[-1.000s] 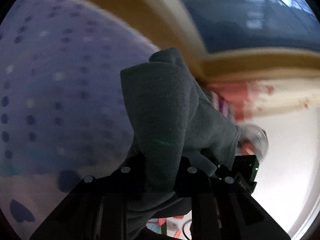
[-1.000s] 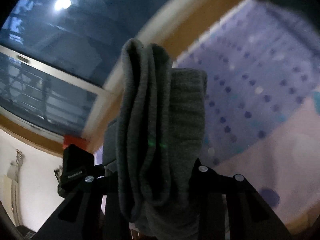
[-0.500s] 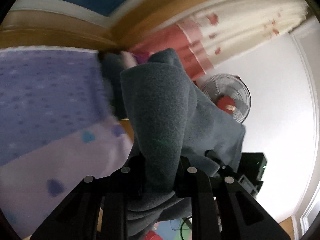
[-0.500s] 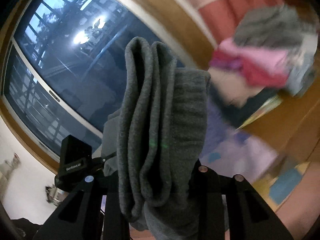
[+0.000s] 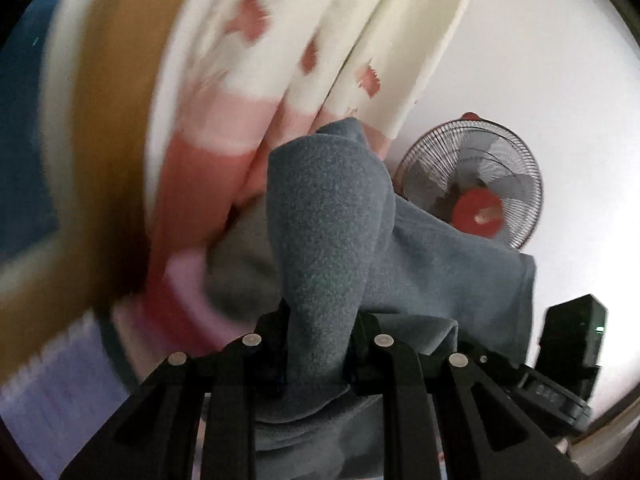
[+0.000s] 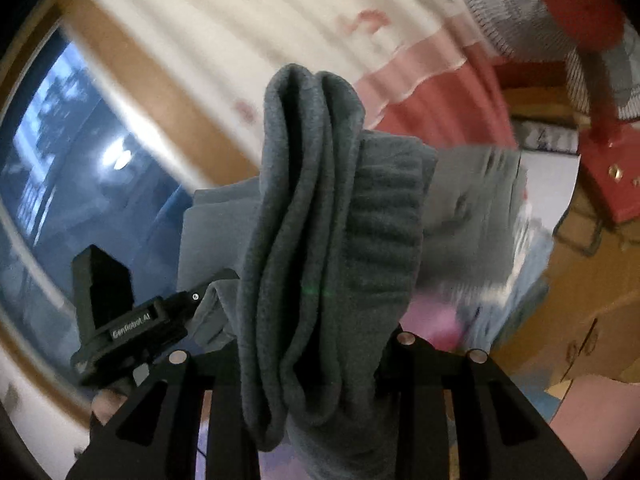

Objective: Fold clothes
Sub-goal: 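Lift the folded sweatpants with both grippers and carry them toward the desk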

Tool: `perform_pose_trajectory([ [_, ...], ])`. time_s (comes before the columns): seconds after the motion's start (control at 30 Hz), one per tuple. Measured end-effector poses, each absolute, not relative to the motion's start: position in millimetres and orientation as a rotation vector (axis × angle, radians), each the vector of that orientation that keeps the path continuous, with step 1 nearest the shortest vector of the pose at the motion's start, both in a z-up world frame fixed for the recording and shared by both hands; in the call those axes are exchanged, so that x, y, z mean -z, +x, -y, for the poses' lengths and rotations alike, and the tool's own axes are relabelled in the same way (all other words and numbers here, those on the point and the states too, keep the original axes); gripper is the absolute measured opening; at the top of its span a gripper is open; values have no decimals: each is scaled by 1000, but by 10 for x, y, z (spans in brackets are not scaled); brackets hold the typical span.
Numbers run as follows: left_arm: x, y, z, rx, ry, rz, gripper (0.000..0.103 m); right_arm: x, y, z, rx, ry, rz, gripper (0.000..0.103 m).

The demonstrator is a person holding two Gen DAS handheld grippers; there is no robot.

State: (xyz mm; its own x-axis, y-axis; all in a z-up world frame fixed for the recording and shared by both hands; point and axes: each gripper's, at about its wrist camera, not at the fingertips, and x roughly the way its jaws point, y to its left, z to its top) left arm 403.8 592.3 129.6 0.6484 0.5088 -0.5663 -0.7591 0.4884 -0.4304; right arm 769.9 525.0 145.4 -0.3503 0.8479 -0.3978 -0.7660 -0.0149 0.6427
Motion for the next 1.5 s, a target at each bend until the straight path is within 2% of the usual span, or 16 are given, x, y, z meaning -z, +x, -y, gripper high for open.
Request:
perform_pose_trajectory([
  [0.17,-1567,4701,-7022,-750,-666,-456,20,-1381,8175,-6127,-1505,301,-1068,29],
  [0.23,-1479,5016,-7439,-726,-632,-534,20,-1343,8366,-6477,-1435,374,-1107,30],
  [0.3,-1198,5294,-7773,-707,-592,-636,21,-1127,8527,-6772,-1367,397,-1152,31],
  [0.4,-290,5620,-8280,-674,-670,-836,25,-525,8725,-7159,-1218,376,-1308,34],
  [0.43,-46,5678,-8394,-663,-690,-871,35,-296,8774,-7238,-1168,368,-1378,35],
  [0.53,196,5541,-8433,-633,-709,-768,45,-126,8846,-7302,-1225,351,-1398,38],
  [0.67,-174,5225,-8107,-688,-600,-627,56,-166,8880,-6969,-1374,349,-1526,48],
  [0.7,-310,5139,-7937,-715,-533,-581,57,-155,8900,-6767,-1412,351,-1571,57],
  [0.73,-446,5074,-7739,-722,-469,-524,64,-155,8957,-6618,-1454,347,-1603,59],
  [0.8,-637,5061,-7486,-684,-426,-444,73,-182,9065,-6388,-1527,308,-1635,81],
  [0.87,-736,5201,-7366,-644,-422,-436,74,-375,9143,-6231,-1765,208,-1507,81],
  [0.93,-725,5426,-7421,-681,-406,-471,74,-640,9245,-6132,-1921,83,-1274,81],
  [1.03,-393,5615,-7537,-802,-522,-546,70,-996,9354,-6262,-2024,-25,-955,77],
  [1.23,-14,5635,-7052,-982,-778,-410,65,-1299,9027,-7156,-2120,-301,-539,63],
  [1.4,-40,5605,-6542,-1184,-864,-250,65,-1317,8563,-7828,-2210,-512,-487,54],
  [1.5,-220,5719,-6201,-1263,-717,-191,64,-1339,8179,-8107,-2218,-756,-426,54],
])
